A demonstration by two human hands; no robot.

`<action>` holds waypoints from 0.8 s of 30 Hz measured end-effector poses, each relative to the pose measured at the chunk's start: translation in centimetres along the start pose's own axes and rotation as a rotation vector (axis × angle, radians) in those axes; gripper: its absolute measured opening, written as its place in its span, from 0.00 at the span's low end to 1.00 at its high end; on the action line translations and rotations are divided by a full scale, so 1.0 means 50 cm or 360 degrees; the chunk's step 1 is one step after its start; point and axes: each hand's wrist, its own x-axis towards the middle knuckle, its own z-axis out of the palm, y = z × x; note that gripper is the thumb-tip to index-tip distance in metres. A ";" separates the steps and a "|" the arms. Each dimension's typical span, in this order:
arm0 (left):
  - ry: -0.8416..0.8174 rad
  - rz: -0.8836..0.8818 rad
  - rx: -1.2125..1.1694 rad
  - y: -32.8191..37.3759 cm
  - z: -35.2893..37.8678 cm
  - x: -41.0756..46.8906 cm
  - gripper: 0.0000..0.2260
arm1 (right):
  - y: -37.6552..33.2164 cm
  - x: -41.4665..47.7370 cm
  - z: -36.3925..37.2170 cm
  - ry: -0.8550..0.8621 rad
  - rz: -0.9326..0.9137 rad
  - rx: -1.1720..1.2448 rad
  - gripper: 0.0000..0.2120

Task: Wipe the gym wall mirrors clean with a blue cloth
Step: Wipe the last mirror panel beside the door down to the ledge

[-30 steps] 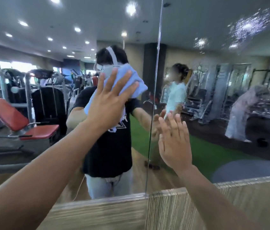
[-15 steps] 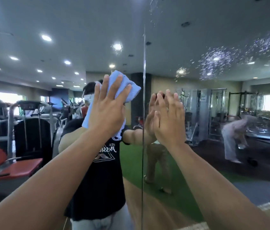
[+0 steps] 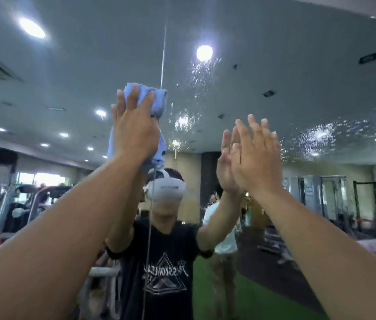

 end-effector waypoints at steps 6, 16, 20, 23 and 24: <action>-0.0044 0.0138 0.0134 0.102 0.069 0.058 0.30 | 0.104 0.079 0.017 -0.0005 0.0103 -0.0013 0.26; -0.0261 0.1130 0.0229 -0.001 0.011 -0.014 0.24 | 0.146 0.061 0.065 0.0050 0.0101 0.0086 0.31; 0.0118 0.0300 0.0268 0.023 0.009 0.125 0.28 | 0.143 0.060 0.066 0.0027 0.0104 0.0121 0.30; 0.0118 0.0475 0.0131 0.128 0.055 0.130 0.24 | 0.146 0.058 0.067 0.0035 0.0089 0.0118 0.30; 0.0101 0.0656 0.0093 0.161 0.078 0.110 0.24 | 0.147 0.058 0.067 0.0034 0.0093 0.0117 0.30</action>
